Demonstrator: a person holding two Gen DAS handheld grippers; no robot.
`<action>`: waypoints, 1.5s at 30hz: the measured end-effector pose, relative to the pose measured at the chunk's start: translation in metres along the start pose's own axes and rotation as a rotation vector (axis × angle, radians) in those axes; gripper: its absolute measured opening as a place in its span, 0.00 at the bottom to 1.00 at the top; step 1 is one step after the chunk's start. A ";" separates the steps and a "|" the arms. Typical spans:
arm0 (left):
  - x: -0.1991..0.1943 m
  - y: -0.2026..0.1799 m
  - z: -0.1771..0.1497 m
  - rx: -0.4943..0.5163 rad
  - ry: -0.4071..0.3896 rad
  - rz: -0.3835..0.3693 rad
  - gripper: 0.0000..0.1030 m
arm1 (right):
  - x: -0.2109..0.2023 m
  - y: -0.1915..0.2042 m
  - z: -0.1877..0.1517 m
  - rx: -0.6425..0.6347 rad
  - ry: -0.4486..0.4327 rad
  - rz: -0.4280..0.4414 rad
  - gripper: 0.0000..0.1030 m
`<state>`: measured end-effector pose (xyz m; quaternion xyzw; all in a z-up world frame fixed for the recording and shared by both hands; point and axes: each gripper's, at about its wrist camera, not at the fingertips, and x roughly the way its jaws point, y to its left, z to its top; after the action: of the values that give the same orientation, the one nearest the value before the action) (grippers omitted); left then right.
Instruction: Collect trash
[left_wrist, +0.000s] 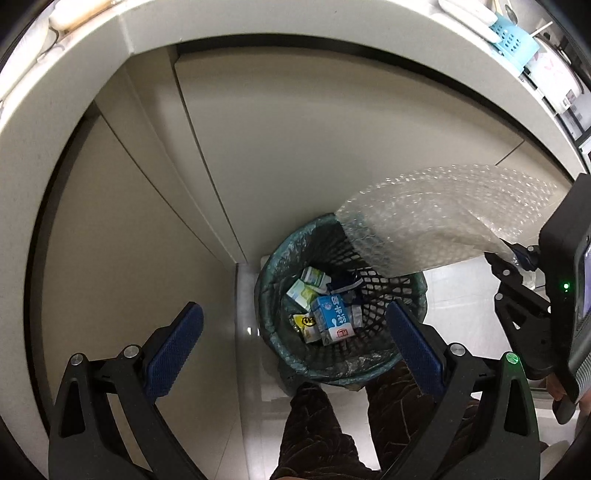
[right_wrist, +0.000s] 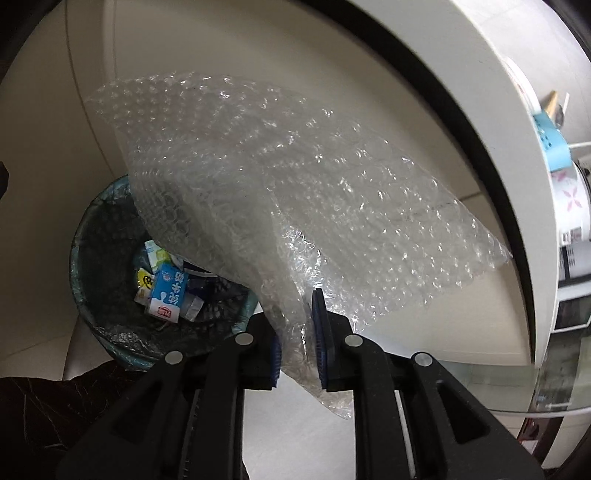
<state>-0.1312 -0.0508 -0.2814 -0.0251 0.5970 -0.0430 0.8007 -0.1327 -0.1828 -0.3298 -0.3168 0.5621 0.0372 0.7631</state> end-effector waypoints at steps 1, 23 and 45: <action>0.000 0.001 0.000 -0.002 0.004 0.001 0.94 | 0.000 0.001 0.000 -0.003 -0.002 0.003 0.14; 0.019 0.016 -0.019 -0.053 0.063 0.021 0.94 | 0.009 0.039 0.003 -0.067 0.003 0.145 0.18; -0.076 -0.008 0.033 -0.082 -0.055 -0.027 0.94 | -0.116 -0.113 0.024 0.412 -0.156 0.329 0.92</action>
<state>-0.1216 -0.0512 -0.1991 -0.0672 0.5756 -0.0283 0.8145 -0.1084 -0.2254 -0.1735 -0.0557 0.5412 0.0696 0.8361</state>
